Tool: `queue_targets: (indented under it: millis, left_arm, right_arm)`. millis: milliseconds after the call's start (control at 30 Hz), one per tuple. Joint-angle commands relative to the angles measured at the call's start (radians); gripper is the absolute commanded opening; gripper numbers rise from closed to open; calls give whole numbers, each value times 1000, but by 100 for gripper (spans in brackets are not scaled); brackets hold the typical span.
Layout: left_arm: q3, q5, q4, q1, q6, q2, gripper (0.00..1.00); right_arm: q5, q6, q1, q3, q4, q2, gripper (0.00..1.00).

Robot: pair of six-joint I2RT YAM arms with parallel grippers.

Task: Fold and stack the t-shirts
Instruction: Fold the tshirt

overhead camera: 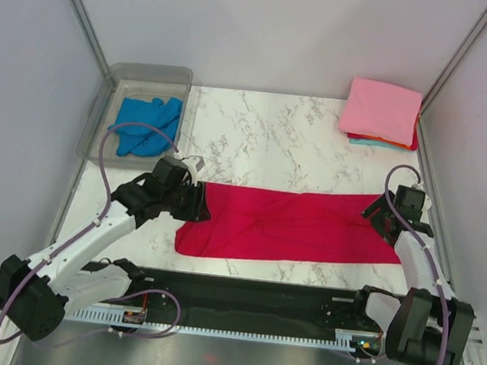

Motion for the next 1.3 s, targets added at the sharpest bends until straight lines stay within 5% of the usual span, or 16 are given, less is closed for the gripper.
queue_targets:
  millis: [0, 333, 633, 733, 833, 900, 967, 1000, 1033, 1133, 1267]
  left_arm:
    - [7, -61, 20, -1, -46, 67, 47]
    - [50, -252, 177, -52, -184, 519, 47]
    - [459, -323, 138, -6, -111, 1066, 48]
    - [724, -323, 24, 46, -48, 1209, 48]
    - [1184, -291, -251, 112, 22, 1476, 48]
    - [1723, -260, -346, 143, 64, 1738, 49]
    - [2015, -121, -188, 187, 113, 1853, 68]
    - [1980, -73, -91, 204, 105, 1830, 92]
    - [1916, 44, -17, 241, 51, 1784, 99]
    - [1536, 69, 205, 258, -2, 1508, 100]
    - [1441, 67, 237, 238, 47, 1294, 100]
  right_arm:
    - [-16, -25, -1, 69, -45, -120, 76]
    - [-229, -39, 36, 109, -94, -233, 76]
    - [-295, -94, 37, 164, -190, -316, 77]
    - [-312, -108, 36, 175, -208, -326, 78]
    - [-347, -124, 36, 186, -225, -307, 78]
    - [-370, -126, 37, 187, -225, -299, 78]
    - [-375, -123, 36, 186, -220, -301, 78]
    - [-381, -120, 37, 186, -219, -307, 78]
    - [-390, -123, 37, 187, -217, -309, 79]
    - [-412, -152, 45, 187, -228, -316, 79]
    - [-358, -115, 59, 143, -214, -322, 79]
